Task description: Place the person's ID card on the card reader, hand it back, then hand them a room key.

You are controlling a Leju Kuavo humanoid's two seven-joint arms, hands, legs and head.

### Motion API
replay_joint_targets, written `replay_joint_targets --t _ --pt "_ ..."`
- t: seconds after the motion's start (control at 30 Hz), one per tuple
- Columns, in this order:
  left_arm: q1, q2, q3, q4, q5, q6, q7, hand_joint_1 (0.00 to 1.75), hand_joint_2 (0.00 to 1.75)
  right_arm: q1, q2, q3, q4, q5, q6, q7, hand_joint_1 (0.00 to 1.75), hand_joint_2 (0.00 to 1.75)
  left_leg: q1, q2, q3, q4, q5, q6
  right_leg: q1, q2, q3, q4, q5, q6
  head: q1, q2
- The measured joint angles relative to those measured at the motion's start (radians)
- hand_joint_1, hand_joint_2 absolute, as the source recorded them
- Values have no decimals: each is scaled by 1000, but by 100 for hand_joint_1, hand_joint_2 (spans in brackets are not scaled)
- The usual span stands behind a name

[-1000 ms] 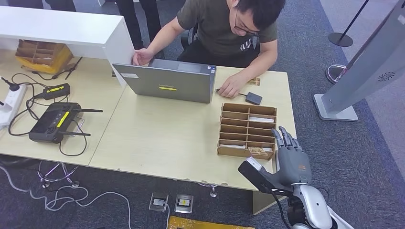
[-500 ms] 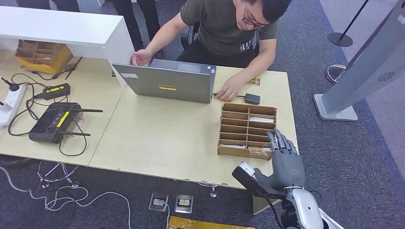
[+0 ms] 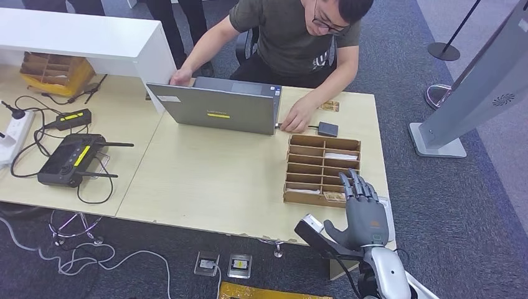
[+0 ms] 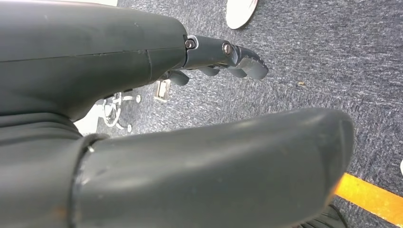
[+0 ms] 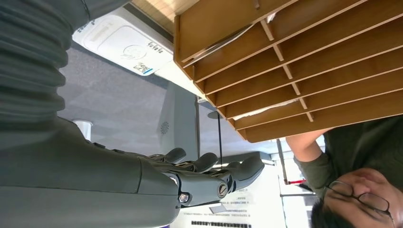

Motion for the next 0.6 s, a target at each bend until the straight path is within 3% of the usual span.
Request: replay_joint_targets --t 0.6 --pt "2 -1 0 0 0 2 0 0 0 -11 36 15 46 1 -3 -11 0 175 0 0 0 0 0 0 0 0 0 0 0 0 0 0"
